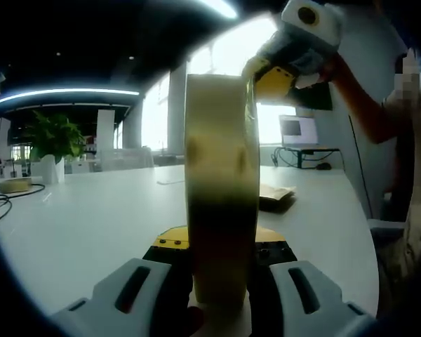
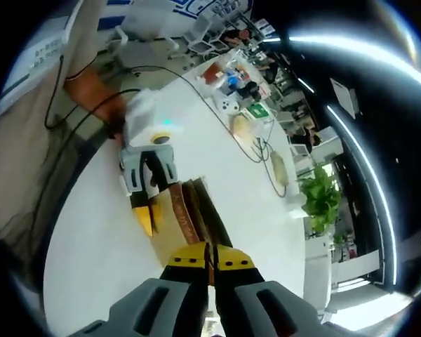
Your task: Extract single mask from mask box in order stack masks on table
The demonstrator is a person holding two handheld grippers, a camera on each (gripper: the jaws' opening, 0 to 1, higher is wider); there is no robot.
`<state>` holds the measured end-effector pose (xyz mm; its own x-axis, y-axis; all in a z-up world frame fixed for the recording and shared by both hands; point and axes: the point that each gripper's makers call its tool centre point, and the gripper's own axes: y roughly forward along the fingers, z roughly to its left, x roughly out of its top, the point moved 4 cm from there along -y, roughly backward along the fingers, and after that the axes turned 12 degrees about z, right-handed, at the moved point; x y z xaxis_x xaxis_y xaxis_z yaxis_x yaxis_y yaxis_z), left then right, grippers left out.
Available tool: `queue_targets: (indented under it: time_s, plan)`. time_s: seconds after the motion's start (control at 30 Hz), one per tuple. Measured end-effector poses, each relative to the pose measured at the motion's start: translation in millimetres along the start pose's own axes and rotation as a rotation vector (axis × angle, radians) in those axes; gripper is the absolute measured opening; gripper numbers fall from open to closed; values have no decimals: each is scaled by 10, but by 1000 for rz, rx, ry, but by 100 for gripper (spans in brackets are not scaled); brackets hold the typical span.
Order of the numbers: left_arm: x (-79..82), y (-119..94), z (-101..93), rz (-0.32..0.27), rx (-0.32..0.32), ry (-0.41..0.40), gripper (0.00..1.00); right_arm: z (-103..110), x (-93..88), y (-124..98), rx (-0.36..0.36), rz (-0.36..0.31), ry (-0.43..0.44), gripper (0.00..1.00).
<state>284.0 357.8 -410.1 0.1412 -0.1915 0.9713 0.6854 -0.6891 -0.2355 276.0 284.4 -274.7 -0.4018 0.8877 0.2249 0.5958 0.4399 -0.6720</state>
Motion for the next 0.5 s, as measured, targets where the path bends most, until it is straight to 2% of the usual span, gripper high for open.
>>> queue_targets:
  time_s: [0.2, 0.33, 0.5]
  plan:
    - [4, 1, -1, 0, 0, 1, 20, -14, 8, 26, 31, 9, -12, 0]
    - [3, 2, 1, 0, 0, 1, 20, -6, 4, 60, 98, 25, -31, 1]
    - [3, -1, -5, 0, -1, 1, 20, -80, 32, 105, 147, 25, -14, 1]
